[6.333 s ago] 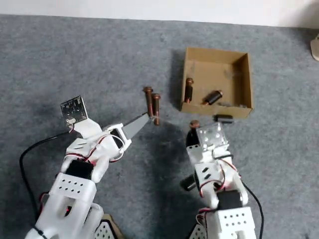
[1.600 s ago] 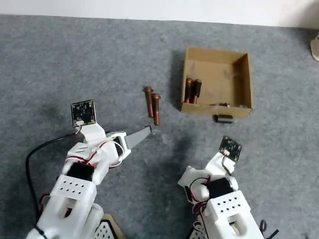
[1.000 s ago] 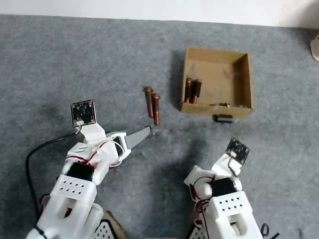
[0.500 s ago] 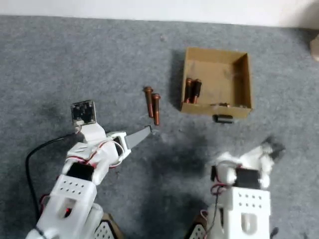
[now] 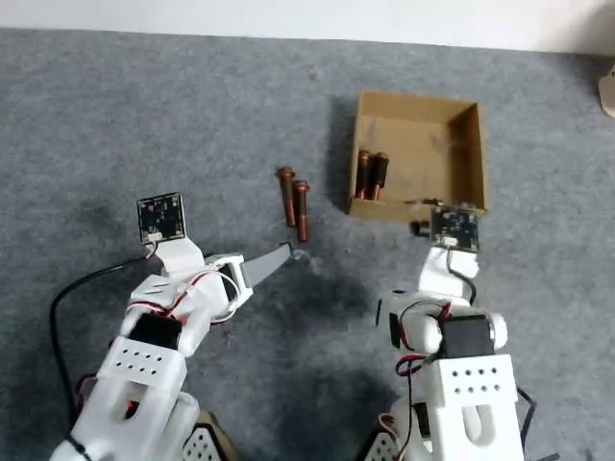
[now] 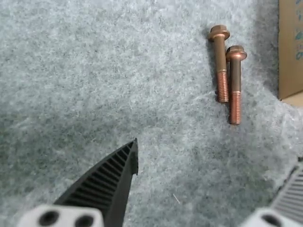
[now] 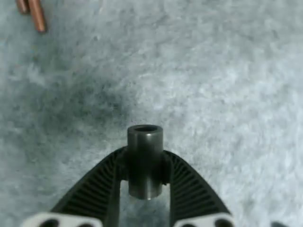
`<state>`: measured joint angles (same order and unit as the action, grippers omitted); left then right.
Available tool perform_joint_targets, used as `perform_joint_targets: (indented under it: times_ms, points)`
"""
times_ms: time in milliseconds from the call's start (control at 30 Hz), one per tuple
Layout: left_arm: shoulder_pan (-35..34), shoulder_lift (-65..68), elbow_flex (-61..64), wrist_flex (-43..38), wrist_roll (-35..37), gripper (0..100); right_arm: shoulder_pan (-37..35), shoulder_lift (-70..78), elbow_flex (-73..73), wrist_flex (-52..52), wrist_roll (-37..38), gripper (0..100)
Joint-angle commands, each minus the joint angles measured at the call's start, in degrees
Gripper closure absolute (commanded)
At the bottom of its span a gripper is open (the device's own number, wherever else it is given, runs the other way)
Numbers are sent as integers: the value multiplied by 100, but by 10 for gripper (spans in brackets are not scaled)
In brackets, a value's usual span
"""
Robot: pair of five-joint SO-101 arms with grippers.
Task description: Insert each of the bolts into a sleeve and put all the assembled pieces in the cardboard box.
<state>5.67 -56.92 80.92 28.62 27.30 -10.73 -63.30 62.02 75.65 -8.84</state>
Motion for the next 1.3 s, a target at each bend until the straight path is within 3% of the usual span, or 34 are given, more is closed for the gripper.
perform_joint_targets:
  times_ms: [0, 100, 233, 500, 633, 833, 933, 1267]
  points:
    - [-40, -127, -22, -9, -44, 550, -66, -57, 295, -444, 237, 992]
    - [-40, -127, -31, -9, -44, 550, -75, -57, 673, -919, 976, 992]
    - [-40, -127, -57, -9, -26, 550, -66, -57, 1279, -2598, 1969, 993]
    - [-40, -110, -330, 18, 0, 551, -57, -57, 2598, -4585, 2048, 994]
    - [-31, -110, -418, 18, 9, 607, 312, -57, 2756, -4637, 2040, 994]
    - [-31, -75, -927, 563, 9, 846, 585, -57, 2756, -4637, 1644, 994]
    - [-57, 321, -1218, 642, 0, 918, 585, -57, 2765, -4637, 1644, 994]
    - [-31, 3582, -3574, 1002, -9, 822, 593, -57, 2791, -4655, 1653, 994]
